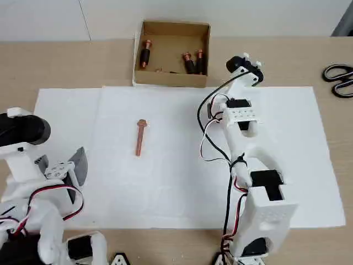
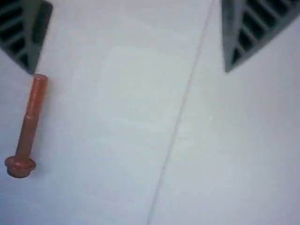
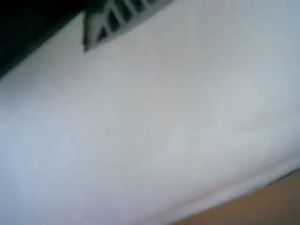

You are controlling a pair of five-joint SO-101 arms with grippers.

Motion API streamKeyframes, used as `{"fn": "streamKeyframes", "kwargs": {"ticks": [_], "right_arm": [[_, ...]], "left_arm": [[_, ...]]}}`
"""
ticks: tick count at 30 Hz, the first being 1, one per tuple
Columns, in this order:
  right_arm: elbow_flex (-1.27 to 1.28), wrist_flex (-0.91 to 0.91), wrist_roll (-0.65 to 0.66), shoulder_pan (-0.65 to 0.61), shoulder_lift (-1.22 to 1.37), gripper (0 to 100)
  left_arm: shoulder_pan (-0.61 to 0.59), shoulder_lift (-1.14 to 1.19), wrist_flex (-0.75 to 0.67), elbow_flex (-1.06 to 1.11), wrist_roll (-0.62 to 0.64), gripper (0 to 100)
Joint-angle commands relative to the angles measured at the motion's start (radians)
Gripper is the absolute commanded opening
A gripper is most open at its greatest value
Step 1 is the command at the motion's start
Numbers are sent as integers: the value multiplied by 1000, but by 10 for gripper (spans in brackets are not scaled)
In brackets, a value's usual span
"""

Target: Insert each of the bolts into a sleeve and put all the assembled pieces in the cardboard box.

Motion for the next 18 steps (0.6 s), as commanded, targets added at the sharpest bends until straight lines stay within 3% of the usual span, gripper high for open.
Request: {"fn": "streamKeyframes", "kwargs": {"ticks": [1, 8, 11, 18], "right_arm": [[-37, -24, -8, 21, 4, 203], [-37, -21, -5, 22, 4, 0], [-37, -16, -3, 22, 4, 45], [-37, -7, 2, 48, -16, 46]], "left_arm": [[0, 0, 0, -2, -8, 243], [-3, 0, 0, -2, -8, 243], [-3, 0, 2, -2, -8, 243], [-3, 0, 2, -2, -8, 243]]}}
